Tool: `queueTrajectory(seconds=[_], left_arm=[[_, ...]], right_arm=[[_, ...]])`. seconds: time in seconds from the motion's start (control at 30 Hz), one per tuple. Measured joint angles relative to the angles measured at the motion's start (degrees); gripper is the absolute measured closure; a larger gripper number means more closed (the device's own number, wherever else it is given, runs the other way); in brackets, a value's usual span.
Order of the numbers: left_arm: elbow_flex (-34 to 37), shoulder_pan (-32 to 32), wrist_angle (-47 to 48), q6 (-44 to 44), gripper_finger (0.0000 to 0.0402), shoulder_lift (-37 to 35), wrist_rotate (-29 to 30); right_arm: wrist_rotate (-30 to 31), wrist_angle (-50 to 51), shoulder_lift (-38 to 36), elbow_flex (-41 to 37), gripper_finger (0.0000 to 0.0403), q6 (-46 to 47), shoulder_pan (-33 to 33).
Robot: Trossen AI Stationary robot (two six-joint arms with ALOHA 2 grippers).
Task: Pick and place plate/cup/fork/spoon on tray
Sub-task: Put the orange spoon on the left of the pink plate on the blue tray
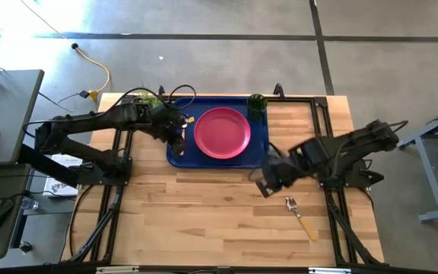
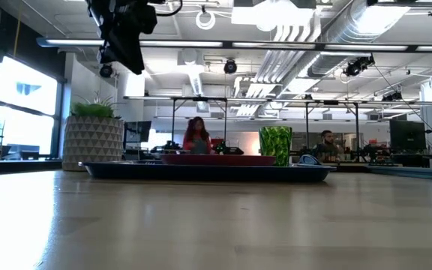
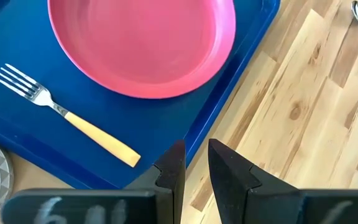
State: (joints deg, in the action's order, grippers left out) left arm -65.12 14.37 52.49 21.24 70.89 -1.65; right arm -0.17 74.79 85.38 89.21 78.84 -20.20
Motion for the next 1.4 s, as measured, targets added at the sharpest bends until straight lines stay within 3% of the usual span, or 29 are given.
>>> queueTrajectory(seconds=[0.3, 0.6, 0.87, 1.4], left_arm=[[0.0, -0.2, 0.0, -0.9, 0.0344, 0.0, 0.0], [0.0, -0.2, 0.0, 0.3, 0.0344, 0.0, 0.0], [0.0, -0.2, 0.0, 1.2, 0.0344, 0.0, 0.0], [0.0, -0.2, 0.0, 2.9, 0.0344, 0.0, 0.0]], right_arm=[[1.1, 1.4, 0.0, 0.0, 0.0295, 9.6, -10.5], [0.6, 8.2, 0.0, 0.0, 0.0245, 20.8, -18.6], [4.3, 10.4, 1.9, 0.0, 0.0242, 29.1, -25.7], [2.4, 11.3, 12.7, -0.1, 0.0242, 29.3, -30.2]])
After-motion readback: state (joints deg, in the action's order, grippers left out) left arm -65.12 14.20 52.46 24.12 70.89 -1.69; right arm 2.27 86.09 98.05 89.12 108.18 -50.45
